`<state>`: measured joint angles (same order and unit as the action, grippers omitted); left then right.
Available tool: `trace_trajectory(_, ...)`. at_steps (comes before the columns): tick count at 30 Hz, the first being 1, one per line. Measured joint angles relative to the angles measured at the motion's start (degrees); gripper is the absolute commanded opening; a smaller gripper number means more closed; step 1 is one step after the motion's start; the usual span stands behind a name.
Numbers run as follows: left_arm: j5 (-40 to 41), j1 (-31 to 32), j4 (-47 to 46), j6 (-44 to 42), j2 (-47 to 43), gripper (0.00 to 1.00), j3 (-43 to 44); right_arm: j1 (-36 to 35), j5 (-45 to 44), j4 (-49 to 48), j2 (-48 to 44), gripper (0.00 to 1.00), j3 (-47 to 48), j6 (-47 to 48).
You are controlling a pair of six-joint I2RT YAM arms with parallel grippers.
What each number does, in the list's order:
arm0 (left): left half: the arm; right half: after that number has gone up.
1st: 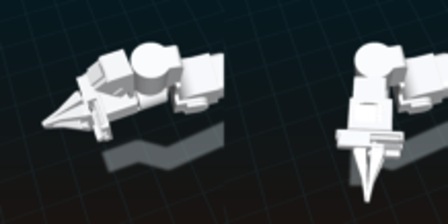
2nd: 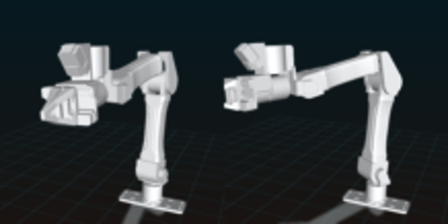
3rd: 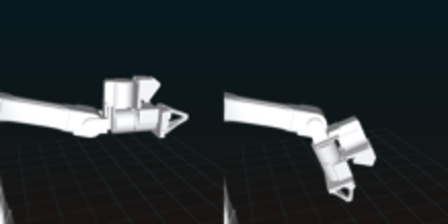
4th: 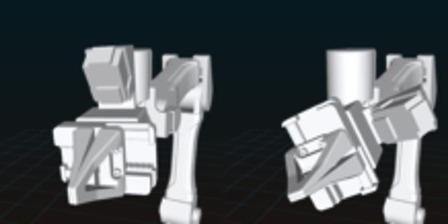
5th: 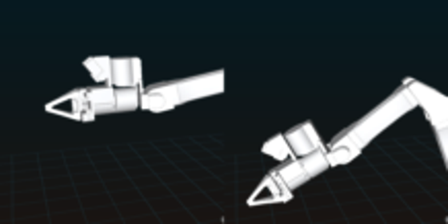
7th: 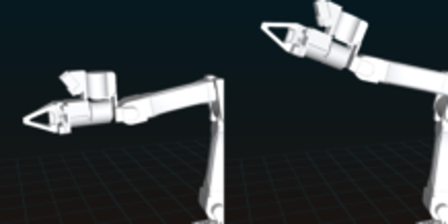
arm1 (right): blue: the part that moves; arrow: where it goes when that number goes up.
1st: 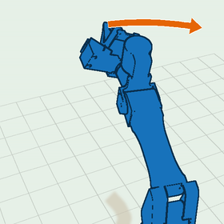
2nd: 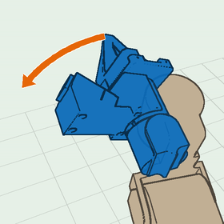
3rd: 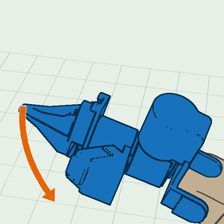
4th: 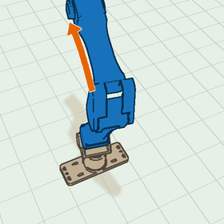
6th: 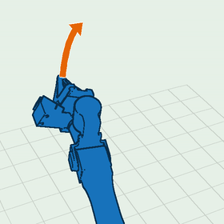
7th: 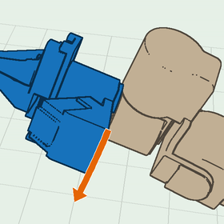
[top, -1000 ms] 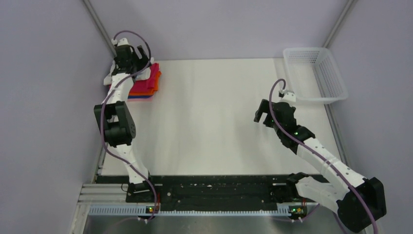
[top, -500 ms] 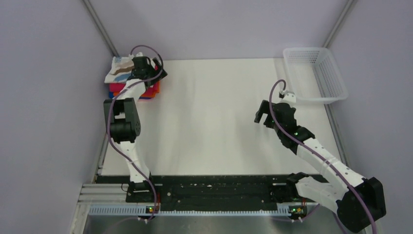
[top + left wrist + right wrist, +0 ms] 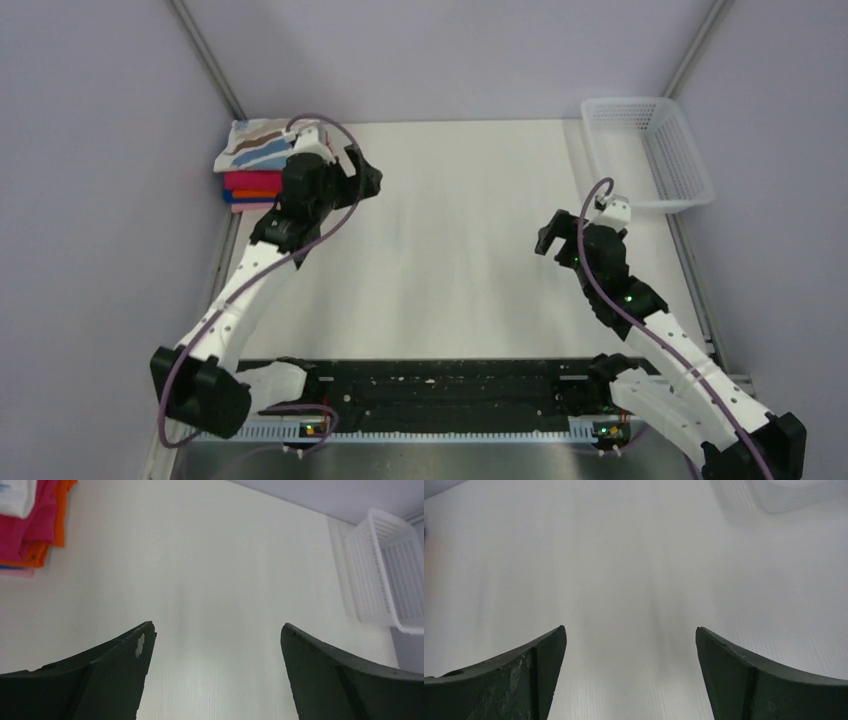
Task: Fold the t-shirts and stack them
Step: Reset both arms
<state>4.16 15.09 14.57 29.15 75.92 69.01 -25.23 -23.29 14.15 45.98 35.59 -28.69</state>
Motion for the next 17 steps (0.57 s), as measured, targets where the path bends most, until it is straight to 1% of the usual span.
trace_trajectory(2,-0.4,2.2,-0.2,1.3,-8.7,0.99,-7.9,0.0,-0.9,0.0,-2.5,0.99,-1.8,0.0)
trace_trajectory(4,0.0,2.3,0.1,2.3,-14.0,0.99,-13.8,0.0,-2.3,-0.4,-5.1,0.99,-4.2,0.0)
trace_trajectory(8,3.2,2.0,2.0,3.7,-18.6,0.99,-23.9,0.0,-3.7,-1.7,-8.9,0.99,-8.9,-0.5)
trace_trajectory(13,7.3,2.0,2.2,4.0,-24.0,0.99,-30.4,0.0,-3.8,-2.1,-10.0,0.99,-10.9,-1.1)
trace_trajectory(17,9.7,2.0,0.1,4.0,-27.1,0.99,-31.8,0.0,-3.9,-2.6,-9.9,0.99,-10.9,-1.1)
